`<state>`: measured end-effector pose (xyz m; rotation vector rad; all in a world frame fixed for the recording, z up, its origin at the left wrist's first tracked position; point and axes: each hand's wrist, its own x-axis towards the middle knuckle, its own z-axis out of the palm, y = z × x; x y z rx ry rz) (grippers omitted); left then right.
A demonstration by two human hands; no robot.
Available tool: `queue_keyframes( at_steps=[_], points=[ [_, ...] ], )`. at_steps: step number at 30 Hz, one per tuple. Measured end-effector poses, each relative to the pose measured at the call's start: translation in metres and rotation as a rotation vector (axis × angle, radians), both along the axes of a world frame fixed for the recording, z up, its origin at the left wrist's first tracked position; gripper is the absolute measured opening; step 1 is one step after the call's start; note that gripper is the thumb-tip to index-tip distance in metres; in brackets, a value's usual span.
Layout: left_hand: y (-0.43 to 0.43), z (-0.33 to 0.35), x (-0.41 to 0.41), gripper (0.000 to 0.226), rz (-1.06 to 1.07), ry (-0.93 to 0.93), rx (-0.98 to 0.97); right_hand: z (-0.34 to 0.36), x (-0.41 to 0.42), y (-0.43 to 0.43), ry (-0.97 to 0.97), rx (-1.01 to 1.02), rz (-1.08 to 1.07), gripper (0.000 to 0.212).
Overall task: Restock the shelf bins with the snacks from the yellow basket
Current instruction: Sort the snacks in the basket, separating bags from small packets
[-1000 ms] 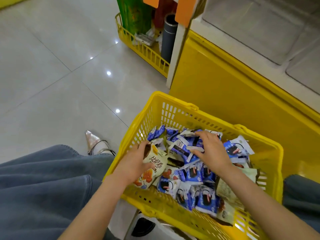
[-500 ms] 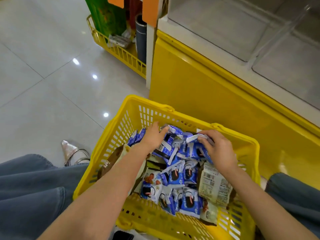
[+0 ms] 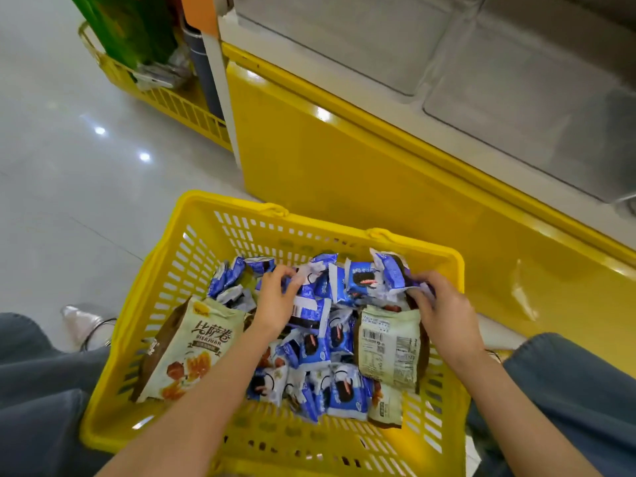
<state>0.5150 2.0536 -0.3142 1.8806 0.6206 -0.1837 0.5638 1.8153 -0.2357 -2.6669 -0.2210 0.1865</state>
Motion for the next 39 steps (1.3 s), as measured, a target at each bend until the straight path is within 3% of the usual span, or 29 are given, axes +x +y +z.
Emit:
queue_keyframes(
  at_steps=[3,7,10,15,21,23,26,31,35,37,39],
  points=[
    [-0.008,0.010,-0.005,0.020,0.034,-0.056,0.004,-0.004,-0.004,-0.003,0.082,0.069,-0.017,0.028],
    [-0.010,0.028,-0.013,0.023,0.093,-0.103,0.004,0.011,-0.016,-0.003,-0.241,0.065,0.015,0.022],
    [-0.007,0.043,-0.021,0.020,0.102,-0.137,-0.006,0.006,-0.030,-0.002,-0.081,-0.135,0.180,0.028],
    [-0.002,0.075,-0.036,0.008,0.108,-0.217,-0.066,0.001,-0.041,-0.008,0.189,-0.377,0.272,0.076],
    [0.022,0.114,-0.051,0.015,0.168,-0.321,-0.076,0.031,-0.044,0.000,0.123,-0.448,0.343,0.057],
    [0.035,0.124,-0.057,0.016,0.205,-0.367,-0.063,0.048,-0.044,0.011,0.036,-0.361,0.346,0.054],
    [0.055,0.137,-0.065,0.018,0.251,-0.444,-0.038,0.071,-0.049,0.039,0.021,-0.074,0.299,0.049],
    [0.084,0.150,-0.080,0.016,0.327,-0.525,-0.042,0.067,-0.064,0.114,0.356,0.350,0.227,0.034],
    [0.105,0.149,-0.094,0.019,0.405,-0.541,-0.038,0.030,-0.082,0.169,0.619,0.470,0.257,0.023],
    [0.113,0.143,-0.102,0.018,0.447,-0.523,-0.062,0.013,-0.093,0.191,0.659,0.475,0.250,0.039],
    [0.121,0.136,-0.109,0.015,0.490,-0.488,-0.078,0.004,-0.099,0.207,0.680,0.468,0.182,0.069]
  ],
)
